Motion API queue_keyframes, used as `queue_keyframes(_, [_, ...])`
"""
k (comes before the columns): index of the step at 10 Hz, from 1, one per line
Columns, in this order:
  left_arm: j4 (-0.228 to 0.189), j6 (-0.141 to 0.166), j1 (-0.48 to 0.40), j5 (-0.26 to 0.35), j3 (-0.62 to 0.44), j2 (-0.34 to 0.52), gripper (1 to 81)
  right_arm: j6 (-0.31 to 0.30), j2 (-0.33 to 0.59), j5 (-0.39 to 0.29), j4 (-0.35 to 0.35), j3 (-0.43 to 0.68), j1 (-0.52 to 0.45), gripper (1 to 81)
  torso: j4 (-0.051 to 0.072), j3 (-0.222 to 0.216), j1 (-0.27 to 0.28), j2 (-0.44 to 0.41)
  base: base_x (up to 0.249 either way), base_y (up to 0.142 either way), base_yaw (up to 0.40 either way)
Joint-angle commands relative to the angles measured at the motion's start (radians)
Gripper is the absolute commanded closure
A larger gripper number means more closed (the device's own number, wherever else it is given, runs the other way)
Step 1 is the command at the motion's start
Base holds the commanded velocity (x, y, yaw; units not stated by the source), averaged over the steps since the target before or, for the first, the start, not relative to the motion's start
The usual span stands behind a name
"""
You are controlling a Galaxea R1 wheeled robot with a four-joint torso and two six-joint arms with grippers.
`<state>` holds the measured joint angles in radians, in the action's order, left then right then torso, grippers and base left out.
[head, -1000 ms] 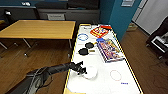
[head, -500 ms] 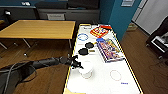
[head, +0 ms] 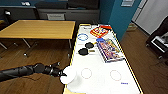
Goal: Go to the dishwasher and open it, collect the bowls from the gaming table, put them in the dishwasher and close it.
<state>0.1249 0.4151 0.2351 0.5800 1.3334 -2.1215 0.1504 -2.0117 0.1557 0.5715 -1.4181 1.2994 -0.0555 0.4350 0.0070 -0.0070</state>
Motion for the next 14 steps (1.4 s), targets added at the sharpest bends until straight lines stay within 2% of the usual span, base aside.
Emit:
queue_keyframes(1, [-0.131,-0.105,0.169,-0.077,-0.246,0.32,81.1,0.005,0.048,-0.082,-0.016,0.012,-0.025,81.1,0.0,0.0,0.0,0.0,0.0,0.0,0.0])
queue_keyframes(3, [-0.131,-0.142,0.333,-0.164,-0.191,0.34,81.1,0.008,0.041,-0.082,-0.025,0.013,-0.007,81.1,0.0,0.0,0.0,0.0,0.0,0.0,0.0])
queue_keyframes(6, [-0.133,-0.18,0.508,-0.256,-0.097,0.282,81.1,0.008,0.025,-0.082,-0.028,-0.005,0.01,81.1,0.0,0.0,0.0,0.0,0.0,0.0,0.0])
queue_keyframes(10, [-0.134,-0.228,0.665,-0.287,0.04,0.132,81.1,0.008,-0.041,-0.082,-0.032,-0.06,0.032,81.1,0.0,0.0,0.001,0.001,-0.076,0.0,0.0])
queue_keyframes(14, [-0.156,-0.246,0.753,-0.321,0.147,0.011,81.1,0.009,-0.083,-0.082,-0.033,-0.1,0.041,81.1,0.0,-0.001,-0.003,0.0,-0.064,0.0,0.0])
